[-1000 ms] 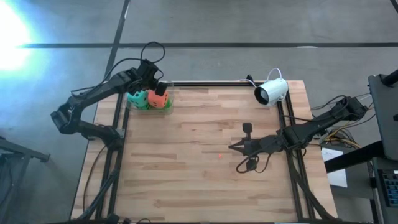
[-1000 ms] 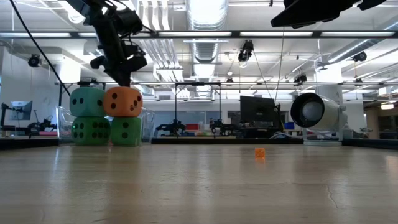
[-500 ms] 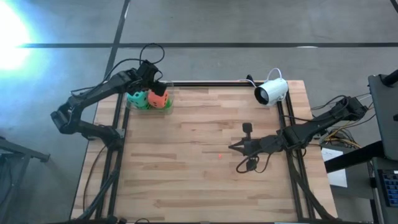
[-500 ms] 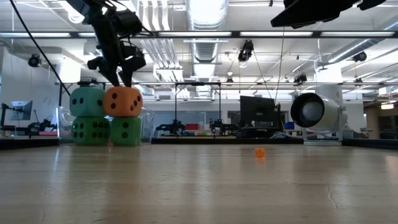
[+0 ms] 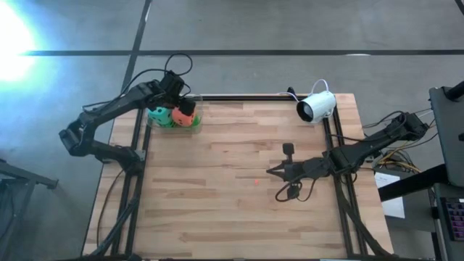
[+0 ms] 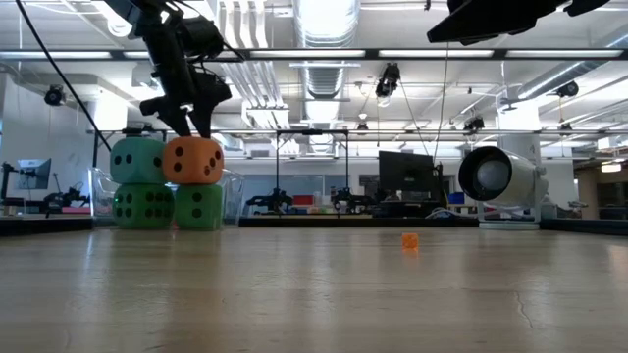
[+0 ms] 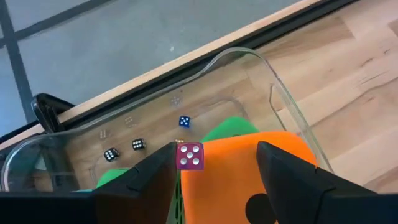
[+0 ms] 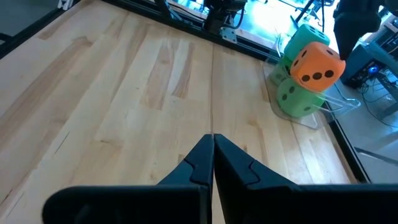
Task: Pick & Place Dice
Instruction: Put the small violet die into the transparent bin
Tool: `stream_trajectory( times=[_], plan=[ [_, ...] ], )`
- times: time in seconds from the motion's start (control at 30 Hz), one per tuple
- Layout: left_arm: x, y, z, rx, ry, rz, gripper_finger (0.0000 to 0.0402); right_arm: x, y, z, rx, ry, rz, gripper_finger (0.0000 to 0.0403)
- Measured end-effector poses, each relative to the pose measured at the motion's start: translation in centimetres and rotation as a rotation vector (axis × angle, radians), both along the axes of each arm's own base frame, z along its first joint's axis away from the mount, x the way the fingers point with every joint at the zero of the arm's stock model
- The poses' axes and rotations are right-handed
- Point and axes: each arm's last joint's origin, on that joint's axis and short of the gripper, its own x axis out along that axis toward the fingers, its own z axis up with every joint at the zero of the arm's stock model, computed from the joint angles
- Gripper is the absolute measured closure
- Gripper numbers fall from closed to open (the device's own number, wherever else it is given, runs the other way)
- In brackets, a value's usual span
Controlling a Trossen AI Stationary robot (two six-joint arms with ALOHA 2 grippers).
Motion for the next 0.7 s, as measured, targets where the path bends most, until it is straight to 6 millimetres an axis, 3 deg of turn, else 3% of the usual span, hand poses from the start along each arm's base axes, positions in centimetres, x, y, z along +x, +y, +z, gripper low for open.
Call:
stream_trajectory(
  times=[0.4,0.7],
  plan=[
    [0.0,-0.1,0.1,-0.020,-0.003,-0.015,0.0186,0.0,0.0,0.0,0.002,0.000,-0.001,0.0394],
    [0.2,0.0,1.4,0.002,-0.027,-0.020,0.0190,0.0,0.0,0.0,0.000,0.000,0.000,0.0394]
  ],
)
